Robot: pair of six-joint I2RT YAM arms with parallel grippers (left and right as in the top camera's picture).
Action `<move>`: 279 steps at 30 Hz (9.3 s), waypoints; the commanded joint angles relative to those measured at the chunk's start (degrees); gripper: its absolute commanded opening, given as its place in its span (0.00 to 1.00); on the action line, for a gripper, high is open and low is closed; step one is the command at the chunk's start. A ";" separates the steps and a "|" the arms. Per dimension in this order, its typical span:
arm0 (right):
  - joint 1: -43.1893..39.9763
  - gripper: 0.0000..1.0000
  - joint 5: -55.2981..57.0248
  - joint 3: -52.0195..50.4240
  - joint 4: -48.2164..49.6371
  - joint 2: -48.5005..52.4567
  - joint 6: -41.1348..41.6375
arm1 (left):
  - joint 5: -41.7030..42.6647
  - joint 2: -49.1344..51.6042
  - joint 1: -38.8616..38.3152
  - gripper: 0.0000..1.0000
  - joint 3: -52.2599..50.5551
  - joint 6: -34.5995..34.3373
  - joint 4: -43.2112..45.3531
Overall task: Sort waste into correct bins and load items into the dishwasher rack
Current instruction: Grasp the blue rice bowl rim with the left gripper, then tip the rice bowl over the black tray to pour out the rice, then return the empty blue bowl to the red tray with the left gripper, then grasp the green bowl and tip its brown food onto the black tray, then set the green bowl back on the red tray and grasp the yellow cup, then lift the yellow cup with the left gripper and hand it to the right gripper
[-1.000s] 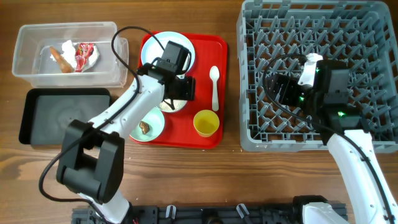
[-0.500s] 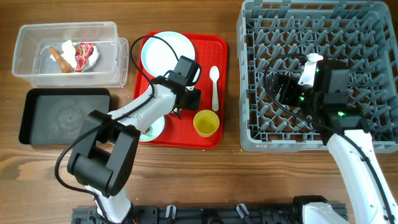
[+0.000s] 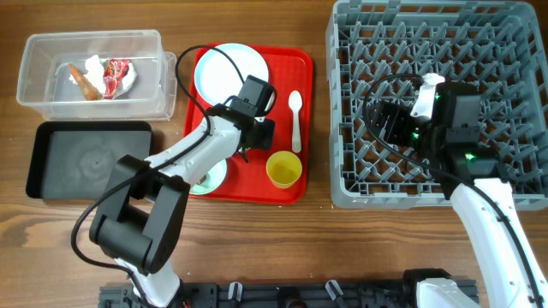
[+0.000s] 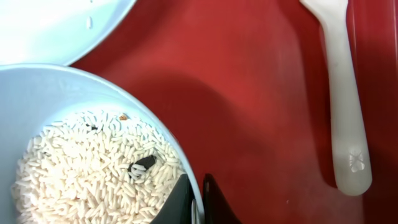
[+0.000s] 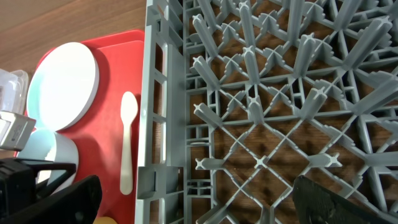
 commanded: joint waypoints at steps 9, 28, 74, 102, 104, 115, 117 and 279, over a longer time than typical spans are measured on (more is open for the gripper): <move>0.09 1.00 -0.98 0.87 0.13 0.37 0.81 | 4.66 -13.33 0.92 0.04 -0.33 -9.29 -3.32; 0.09 1.00 -0.98 0.87 0.20 0.37 0.76 | 29.90 -22.21 58.18 0.04 -0.50 2.89 -23.71; 0.09 1.00 -1.01 0.87 0.96 0.37 0.87 | 78.49 -1.18 84.15 0.04 -0.50 -13.53 -12.41; 0.09 1.00 -0.98 0.87 -1.01 0.37 2.56 | 5.60 -18.80 10.14 0.04 1.03 -0.72 3.89; 0.09 1.00 -0.98 0.87 -0.96 0.37 2.56 | -2.78 -14.21 1.90 0.04 1.03 4.39 4.87; 0.09 1.00 -0.98 0.87 -0.96 0.37 2.64 | 3.17 -5.22 -2.05 0.04 0.96 1.92 -8.09; 0.09 1.00 -0.98 0.87 -0.42 0.37 2.80 | 3.17 -5.22 -2.05 0.04 0.94 1.92 -7.82; 15.65 0.93 -64.30 0.90 63.17 15.65 6.84 | 80.87 -17.27 20.68 0.04 5.31 0.26 -8.72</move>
